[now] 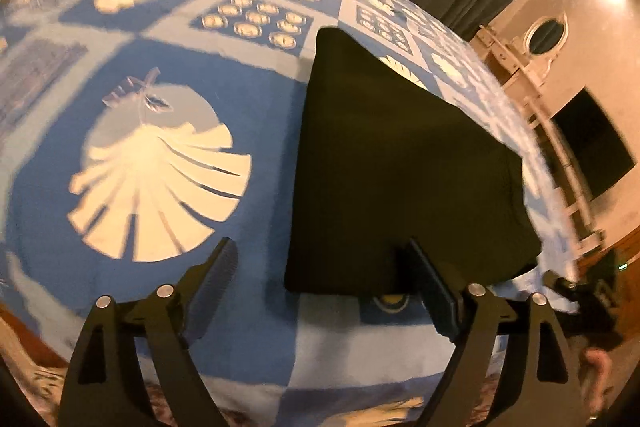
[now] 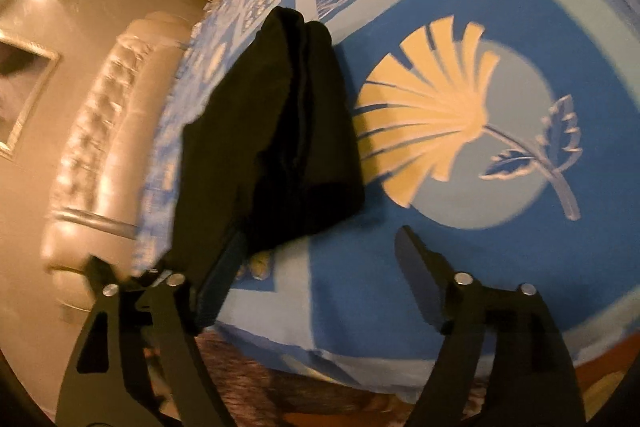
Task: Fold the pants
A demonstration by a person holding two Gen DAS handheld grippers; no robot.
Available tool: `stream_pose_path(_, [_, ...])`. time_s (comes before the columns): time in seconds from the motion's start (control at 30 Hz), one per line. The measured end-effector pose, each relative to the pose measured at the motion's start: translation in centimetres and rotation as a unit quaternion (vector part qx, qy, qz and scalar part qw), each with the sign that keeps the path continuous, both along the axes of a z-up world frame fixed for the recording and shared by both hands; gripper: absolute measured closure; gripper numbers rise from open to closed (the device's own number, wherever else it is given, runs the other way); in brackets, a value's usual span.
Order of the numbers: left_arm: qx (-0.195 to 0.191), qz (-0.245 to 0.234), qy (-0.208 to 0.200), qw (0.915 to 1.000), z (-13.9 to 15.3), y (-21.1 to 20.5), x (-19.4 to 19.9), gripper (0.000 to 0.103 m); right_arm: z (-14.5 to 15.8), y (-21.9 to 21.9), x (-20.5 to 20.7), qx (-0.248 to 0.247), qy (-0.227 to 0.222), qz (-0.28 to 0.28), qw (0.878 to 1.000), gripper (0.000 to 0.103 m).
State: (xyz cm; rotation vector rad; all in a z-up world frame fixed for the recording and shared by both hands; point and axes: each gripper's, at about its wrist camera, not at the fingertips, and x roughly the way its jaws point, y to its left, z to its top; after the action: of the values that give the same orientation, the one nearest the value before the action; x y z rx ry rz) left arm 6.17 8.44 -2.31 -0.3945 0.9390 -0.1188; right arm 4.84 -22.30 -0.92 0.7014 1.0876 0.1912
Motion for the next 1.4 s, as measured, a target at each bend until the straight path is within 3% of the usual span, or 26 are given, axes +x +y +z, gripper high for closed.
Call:
stream_pose_path(0.17, [0.07, -0.005, -0.015, 0.9974, 1.4, -2.0, -2.6, 0.019, 1.4, 2.7, -1.2, -0.119, -0.02, 0.014, 0.993, 0.022])
stream_pose_path(0.3, [0.117, -0.016, -0.041, 0.9921, 2.8, -3.8, -4.9, 0.019, 2.8, 4.7, -2.1, -0.175, -0.057, 0.035, 0.982, 0.018])
stream_pose_path(0.43, [0.141, -0.02, -0.062, 0.9879, 4.1, -5.4, -6.5, 0.019, 3.6, 6.0, -3.1, -0.213, -0.079, 0.052, 0.972, 0.017])
stream_pose_path(0.67, [0.125, 0.003, -0.067, 0.9899, 5.1, -5.7, -8.2, 0.019, 3.6, 6.9, -3.9, -0.225, -0.08, 0.051, 0.97, 0.017])
stream_pose_path(0.87, [0.138, 0.026, -0.077, 0.987, 4.1, -4.8, -8.6, 0.019, 3.4, 7.3, -4.1, -0.234, -0.083, 0.06, 0.967, 0.017])
stream_pose_path(0.93, [0.135, 0.021, -0.062, 0.9887, 3.8, -4.7, -8.2, 0.019, 3.3, 7.3, -4.1, -0.235, -0.085, 0.061, 0.966, 0.017])
stream_pose_path(1.17, [0.151, 0.022, -0.084, 0.9848, 4.6, -5.0, -8.3, 0.019, 3.1, 7.4, -3.8, -0.238, -0.081, 0.066, 0.965, 0.017])
stream_pose_path(1.4, [0.153, 0.02, -0.074, 0.9852, 4.3, -5.1, -8.0, 0.019, 2.8, 7.6, -3.5, -0.234, -0.075, 0.069, 0.967, 0.017])
